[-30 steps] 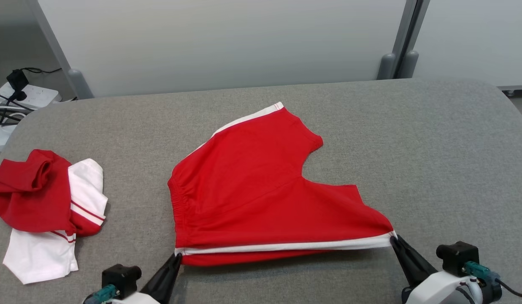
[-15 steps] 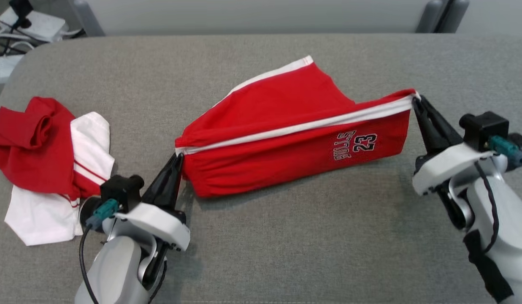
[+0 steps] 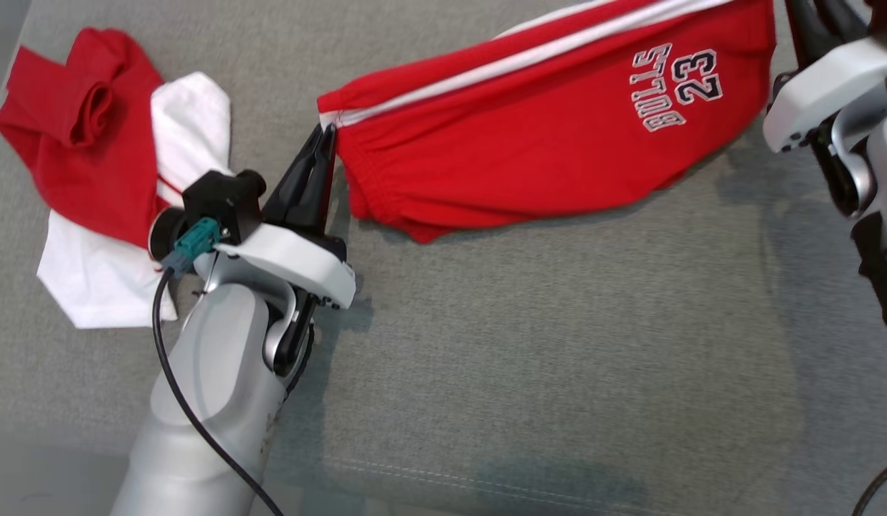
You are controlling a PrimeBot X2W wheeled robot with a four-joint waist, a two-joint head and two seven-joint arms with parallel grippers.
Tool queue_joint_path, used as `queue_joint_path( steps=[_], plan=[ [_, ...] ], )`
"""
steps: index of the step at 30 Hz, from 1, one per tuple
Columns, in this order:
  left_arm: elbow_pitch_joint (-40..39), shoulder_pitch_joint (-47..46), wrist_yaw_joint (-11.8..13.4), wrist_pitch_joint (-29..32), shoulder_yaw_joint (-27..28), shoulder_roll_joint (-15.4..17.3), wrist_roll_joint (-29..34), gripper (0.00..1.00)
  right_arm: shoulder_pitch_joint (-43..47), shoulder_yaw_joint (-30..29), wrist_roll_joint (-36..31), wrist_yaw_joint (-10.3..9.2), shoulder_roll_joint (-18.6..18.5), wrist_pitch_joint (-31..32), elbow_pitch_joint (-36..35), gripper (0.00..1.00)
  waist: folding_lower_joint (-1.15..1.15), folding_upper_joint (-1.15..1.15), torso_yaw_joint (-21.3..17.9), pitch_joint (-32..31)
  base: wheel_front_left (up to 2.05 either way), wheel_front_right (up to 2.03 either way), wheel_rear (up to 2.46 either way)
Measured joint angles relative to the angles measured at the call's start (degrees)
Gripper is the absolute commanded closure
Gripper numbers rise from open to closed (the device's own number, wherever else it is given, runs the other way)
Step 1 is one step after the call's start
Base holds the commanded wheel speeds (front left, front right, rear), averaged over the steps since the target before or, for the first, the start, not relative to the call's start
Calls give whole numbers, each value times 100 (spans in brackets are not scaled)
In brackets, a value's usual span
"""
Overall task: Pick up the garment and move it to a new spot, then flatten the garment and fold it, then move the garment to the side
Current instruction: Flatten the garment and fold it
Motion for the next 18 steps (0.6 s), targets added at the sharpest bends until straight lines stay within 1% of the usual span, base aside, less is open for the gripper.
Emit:
queue_joint_path(
  steps=[3,8,9,10,11,12,14,18],
  plan=[
    [15,-202,0,-5,-141,16,-86,100,-371,111,-7,0,7,-1,332,100,0,0,189,254,0,0,0],
    [38,-437,69,-5,-647,3,-499,100,-841,179,-49,0,-7,-7,904,100,0,0,469,632,0,0,0],
    [40,-481,109,-5,-733,3,-559,58,-914,171,-48,0,-1,-5,1006,97,0,0,518,701,0,0,0],
    [35,-514,126,-5,-794,3,-606,0,-970,170,-49,0,1,-7,1081,66,0,0,562,761,0,0,0],
    [34,-533,133,-7,-860,3,-649,0,-1006,163,-48,0,8,-7,1161,10,0,0,602,813,0,0,0],
    [35,-547,179,-7,-922,0,-705,0,-1029,155,-48,0,16,-5,1238,0,0,0,642,855,0,0,0],
    [34,-558,187,-7,-946,1,-761,0,-1056,154,-47,0,33,-7,1324,0,0,0,669,887,0,0,0],
    [-126,-574,302,-7,-924,5,-789,0,-1063,63,-36,0,20,-5,1344,0,0,0,656,838,0,0,0]
  ],
)
